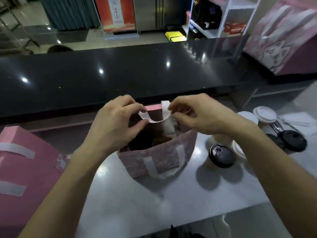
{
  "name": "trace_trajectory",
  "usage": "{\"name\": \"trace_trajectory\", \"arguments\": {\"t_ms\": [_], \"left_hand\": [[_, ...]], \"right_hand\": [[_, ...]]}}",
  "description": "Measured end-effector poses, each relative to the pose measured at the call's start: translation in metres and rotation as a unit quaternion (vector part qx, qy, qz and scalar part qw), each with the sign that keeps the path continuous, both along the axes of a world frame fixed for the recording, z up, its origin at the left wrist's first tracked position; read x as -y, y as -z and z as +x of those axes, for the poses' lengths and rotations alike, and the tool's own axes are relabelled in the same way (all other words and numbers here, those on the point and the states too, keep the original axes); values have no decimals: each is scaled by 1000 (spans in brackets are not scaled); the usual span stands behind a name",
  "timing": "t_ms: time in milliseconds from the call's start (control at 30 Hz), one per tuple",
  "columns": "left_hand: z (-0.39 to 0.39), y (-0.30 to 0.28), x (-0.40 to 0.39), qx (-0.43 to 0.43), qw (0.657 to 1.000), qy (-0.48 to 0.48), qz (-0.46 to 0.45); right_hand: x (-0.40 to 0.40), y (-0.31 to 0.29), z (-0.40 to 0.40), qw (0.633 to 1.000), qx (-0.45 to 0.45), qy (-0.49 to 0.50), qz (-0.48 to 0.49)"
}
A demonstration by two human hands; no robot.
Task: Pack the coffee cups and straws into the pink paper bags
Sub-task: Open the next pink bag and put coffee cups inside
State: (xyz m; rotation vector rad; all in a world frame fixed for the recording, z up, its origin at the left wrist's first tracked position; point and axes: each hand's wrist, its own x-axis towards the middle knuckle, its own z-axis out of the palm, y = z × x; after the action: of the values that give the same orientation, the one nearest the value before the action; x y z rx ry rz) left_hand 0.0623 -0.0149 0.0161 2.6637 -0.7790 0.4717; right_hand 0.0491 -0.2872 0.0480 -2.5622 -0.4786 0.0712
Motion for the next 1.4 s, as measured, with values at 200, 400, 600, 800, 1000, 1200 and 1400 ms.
{"name": "trace_trajectory", "arguments": {"t_ms": [200,400,600,800,1000,1200,1400], "left_hand": [[-6,-3,75,-30,998,50,29],[-14,5,118,-54,998,16,29],[-25,6,117,-79,994,-39,62],[-20,3,87,-83,990,-83,77],[-4,-1,50,-108,981,-109,123],[8,-2,18,-151,970,-81,174],[20,8,-5,-138,973,-30,186]], "right_hand": [[90,44,-12,992,-14,108,-67],[126,114,-29,954,-174,13,-244],[121,132,-28,944,-135,-37,-300],[124,35,-1,987,23,26,-155],[81,-45,20,990,126,39,40],[25,-53,35,997,31,-69,35],[-4,-21,61,984,-71,-147,-76]]}}
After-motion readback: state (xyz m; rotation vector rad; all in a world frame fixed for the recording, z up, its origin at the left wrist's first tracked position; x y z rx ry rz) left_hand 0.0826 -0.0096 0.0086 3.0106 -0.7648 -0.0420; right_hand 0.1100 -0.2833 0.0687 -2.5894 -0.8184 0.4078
